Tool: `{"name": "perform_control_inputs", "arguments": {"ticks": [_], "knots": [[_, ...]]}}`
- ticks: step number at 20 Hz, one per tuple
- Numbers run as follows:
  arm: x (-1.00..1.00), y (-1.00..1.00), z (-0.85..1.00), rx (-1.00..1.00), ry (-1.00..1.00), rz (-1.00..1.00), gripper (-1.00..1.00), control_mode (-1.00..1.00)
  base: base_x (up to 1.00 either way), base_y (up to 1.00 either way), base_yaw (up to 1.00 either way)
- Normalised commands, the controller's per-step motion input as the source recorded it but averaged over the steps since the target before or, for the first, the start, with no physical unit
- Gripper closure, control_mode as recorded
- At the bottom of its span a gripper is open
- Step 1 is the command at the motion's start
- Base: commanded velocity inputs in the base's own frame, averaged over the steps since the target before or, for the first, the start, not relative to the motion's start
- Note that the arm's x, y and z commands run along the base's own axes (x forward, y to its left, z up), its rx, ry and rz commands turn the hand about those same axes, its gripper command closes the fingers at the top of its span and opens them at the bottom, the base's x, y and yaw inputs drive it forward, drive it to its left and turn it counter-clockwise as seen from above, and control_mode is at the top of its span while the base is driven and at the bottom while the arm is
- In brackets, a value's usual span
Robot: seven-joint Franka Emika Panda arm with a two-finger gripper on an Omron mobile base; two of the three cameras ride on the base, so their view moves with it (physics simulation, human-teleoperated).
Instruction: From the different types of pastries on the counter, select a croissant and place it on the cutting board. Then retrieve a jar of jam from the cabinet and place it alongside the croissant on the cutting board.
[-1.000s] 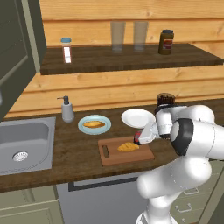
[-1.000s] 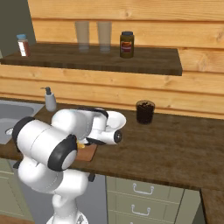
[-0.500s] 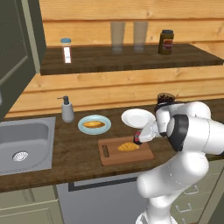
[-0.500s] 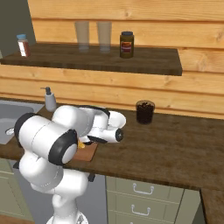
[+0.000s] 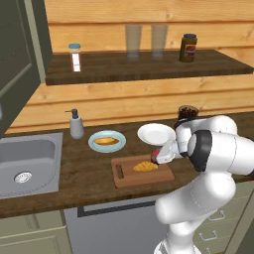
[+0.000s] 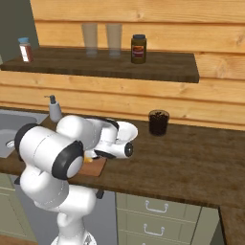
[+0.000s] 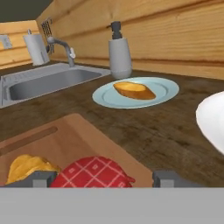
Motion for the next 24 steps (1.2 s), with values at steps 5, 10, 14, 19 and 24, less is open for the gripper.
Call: {"name": "perform_control_inputs", "arguments": {"ticks": [5,10,14,19,24], "knots": [[-0.26,0.0,-0.44,0.0,0.0,0.0,-1.0,-1.0,0.0,0.0,0.0],[-0.18,-0.04,-0.13,0.03,0.01,0.0,-1.0,-1.0,0.0,0.0,0.0],[-0.06,-0.26,0.18,0.0,0.04,0.0,-1.0,-1.0,0.0,0.0,0.0],[-0.24,-0.43,0.39,0.0,0.01,0.0,-1.0,-1.0,0.0,0.0,0.0],[-0.51,-0.44,0.39,0.0,0.03,0.0,-1.0,-1.0,0.0,0.0,0.0]]}}
